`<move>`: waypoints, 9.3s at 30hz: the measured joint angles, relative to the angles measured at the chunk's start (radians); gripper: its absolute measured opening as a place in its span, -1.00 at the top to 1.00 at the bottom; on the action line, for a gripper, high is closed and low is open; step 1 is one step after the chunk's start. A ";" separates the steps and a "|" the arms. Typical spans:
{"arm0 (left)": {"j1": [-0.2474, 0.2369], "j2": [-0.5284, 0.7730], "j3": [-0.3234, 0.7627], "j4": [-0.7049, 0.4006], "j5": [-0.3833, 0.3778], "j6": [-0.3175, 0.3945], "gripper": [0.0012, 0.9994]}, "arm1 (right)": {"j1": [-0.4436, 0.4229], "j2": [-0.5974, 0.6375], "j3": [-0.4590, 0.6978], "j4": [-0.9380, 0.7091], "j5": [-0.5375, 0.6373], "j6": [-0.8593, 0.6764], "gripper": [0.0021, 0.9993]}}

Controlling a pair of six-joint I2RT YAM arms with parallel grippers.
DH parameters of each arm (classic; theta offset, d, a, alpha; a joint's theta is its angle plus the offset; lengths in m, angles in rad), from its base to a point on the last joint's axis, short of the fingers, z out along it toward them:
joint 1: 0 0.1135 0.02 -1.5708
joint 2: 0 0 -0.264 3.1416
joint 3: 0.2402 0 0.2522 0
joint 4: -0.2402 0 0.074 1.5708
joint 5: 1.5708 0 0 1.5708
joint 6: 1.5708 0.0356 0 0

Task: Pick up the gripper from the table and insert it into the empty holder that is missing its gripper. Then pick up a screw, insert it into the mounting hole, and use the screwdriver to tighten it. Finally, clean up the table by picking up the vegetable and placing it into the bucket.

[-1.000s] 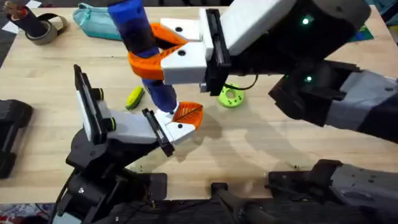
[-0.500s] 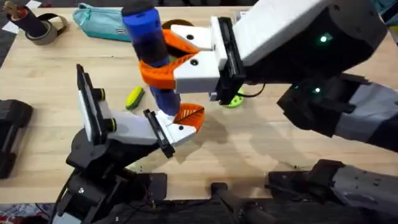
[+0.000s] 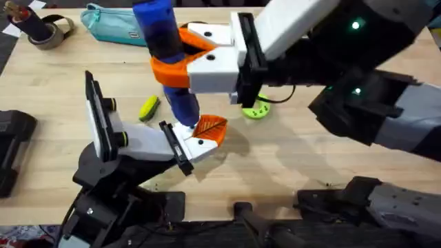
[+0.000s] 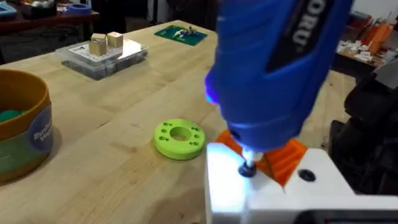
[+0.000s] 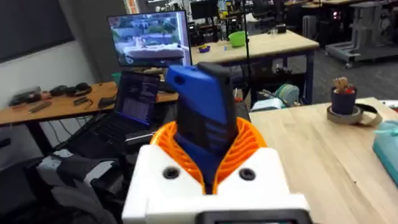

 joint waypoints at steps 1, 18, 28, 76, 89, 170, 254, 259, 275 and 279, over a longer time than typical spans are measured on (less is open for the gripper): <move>0.000 -0.001 0.000 0.000 0.000 0.000 0.97 | -0.001 0.004 0.005 -0.002 -0.002 0.000 0.91; 0.000 -0.002 0.000 0.003 -0.008 0.007 0.97 | 0.000 0.021 0.051 -0.029 -0.075 -0.060 0.91; 0.000 -0.002 0.000 0.003 -0.016 0.007 0.97 | 0.001 0.021 0.111 -0.138 -0.087 -0.133 0.91; 0.002 -0.002 0.000 0.003 -0.038 0.007 0.97 | 0.021 0.027 0.141 -0.136 -0.080 -0.249 0.91; 0.002 -0.002 0.000 0.003 -0.038 0.007 0.97 | 0.024 0.035 0.141 -0.173 -0.074 -0.254 0.91; 0.002 -0.002 0.000 0.003 -0.041 0.007 0.97 | 0.024 0.047 0.141 -0.100 -0.075 -0.224 0.91; 0.002 -0.002 0.000 0.003 -0.041 0.007 0.97 | 0.019 0.047 0.127 -0.150 -0.052 -0.244 0.91; 0.002 -0.002 0.000 0.003 -0.041 0.007 0.97 | 0.023 0.047 0.127 -0.150 -0.052 -0.244 0.91; 0.002 -0.002 0.000 0.003 -0.041 0.007 0.97 | 0.029 0.047 0.114 -0.147 -0.051 -0.243 0.91; 0.002 -0.002 0.000 0.003 -0.041 0.007 0.97 | 0.029 0.047 0.103 -0.121 -0.048 -0.241 0.91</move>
